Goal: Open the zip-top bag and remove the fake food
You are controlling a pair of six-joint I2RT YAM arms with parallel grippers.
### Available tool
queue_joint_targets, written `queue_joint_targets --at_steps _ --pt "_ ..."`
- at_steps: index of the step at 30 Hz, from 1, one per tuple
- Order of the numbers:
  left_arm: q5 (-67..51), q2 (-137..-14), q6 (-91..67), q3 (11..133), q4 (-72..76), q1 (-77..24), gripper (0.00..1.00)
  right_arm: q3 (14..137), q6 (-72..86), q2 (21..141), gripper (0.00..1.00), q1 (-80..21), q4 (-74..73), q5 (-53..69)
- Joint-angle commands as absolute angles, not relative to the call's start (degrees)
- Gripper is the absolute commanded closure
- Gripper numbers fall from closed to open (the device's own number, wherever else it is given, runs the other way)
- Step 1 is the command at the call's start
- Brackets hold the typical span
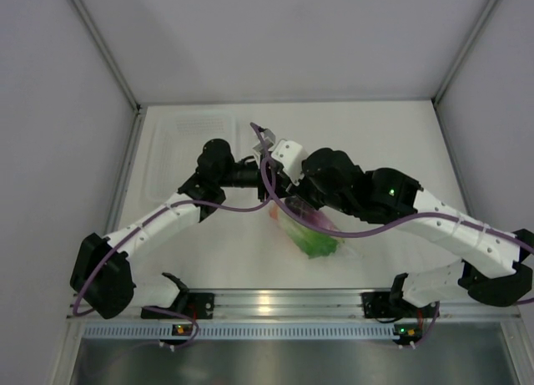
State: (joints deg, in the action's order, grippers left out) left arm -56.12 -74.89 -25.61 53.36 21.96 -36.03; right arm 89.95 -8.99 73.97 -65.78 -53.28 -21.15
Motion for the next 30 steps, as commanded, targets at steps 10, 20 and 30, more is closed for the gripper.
queue_joint_targets --at_steps 10,20,30 --pt "-58.7 -73.2 -24.8 55.0 25.0 -36.2 1.0 88.6 -9.7 73.3 0.89 -64.4 -49.3 -20.7" --pt "-56.7 -72.9 -26.3 55.8 25.0 -36.0 1.0 84.6 -9.1 68.9 1.0 -64.1 -48.1 -18.4" --pt "-54.6 -70.8 -28.2 56.0 25.2 -34.1 1.0 80.1 -8.4 64.3 1.0 -61.6 -48.5 -15.9"
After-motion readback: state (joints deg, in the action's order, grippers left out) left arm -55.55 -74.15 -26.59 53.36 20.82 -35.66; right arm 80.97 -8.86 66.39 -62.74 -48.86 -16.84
